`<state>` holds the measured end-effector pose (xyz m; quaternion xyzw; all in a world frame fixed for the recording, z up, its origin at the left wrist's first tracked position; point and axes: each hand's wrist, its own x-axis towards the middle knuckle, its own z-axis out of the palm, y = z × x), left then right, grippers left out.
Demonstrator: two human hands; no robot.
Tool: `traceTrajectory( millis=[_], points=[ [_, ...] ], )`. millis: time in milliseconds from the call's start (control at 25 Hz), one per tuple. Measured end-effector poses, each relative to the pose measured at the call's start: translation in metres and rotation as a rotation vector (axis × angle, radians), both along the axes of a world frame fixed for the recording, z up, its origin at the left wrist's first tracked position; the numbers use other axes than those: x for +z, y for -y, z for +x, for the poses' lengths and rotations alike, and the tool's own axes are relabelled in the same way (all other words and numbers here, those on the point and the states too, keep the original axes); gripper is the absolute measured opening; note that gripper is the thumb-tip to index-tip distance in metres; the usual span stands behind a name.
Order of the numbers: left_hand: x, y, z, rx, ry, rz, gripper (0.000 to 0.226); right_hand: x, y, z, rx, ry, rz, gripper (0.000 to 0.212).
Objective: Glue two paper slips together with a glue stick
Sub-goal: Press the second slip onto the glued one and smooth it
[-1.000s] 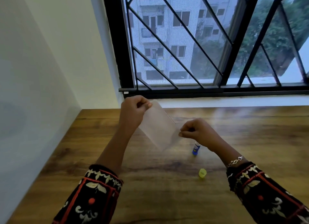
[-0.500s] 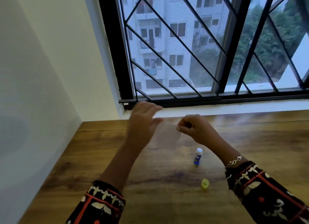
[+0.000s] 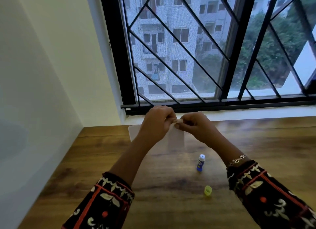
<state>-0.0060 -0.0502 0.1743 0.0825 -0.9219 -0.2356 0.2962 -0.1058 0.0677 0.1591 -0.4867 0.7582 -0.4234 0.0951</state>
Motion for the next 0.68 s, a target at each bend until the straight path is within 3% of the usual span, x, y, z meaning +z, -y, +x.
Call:
traceTrajectory(
  millis=[160,400,680],
  points=[
    [0.000,-0.001,0.003,0.050,-0.043,0.078,0.007,-0.008,-0.002,-0.003,-0.024,0.011,0.065,0.028],
    [0.000,0.014,0.006,0.087,-0.060,0.239,0.006,-0.032,-0.012,0.001,-0.016,0.083,0.097,0.013],
    [-0.005,0.025,0.022,0.040,-0.004,0.232,0.010,-0.041,-0.011,-0.001,-0.124,0.019,0.031,0.015]
  ],
)
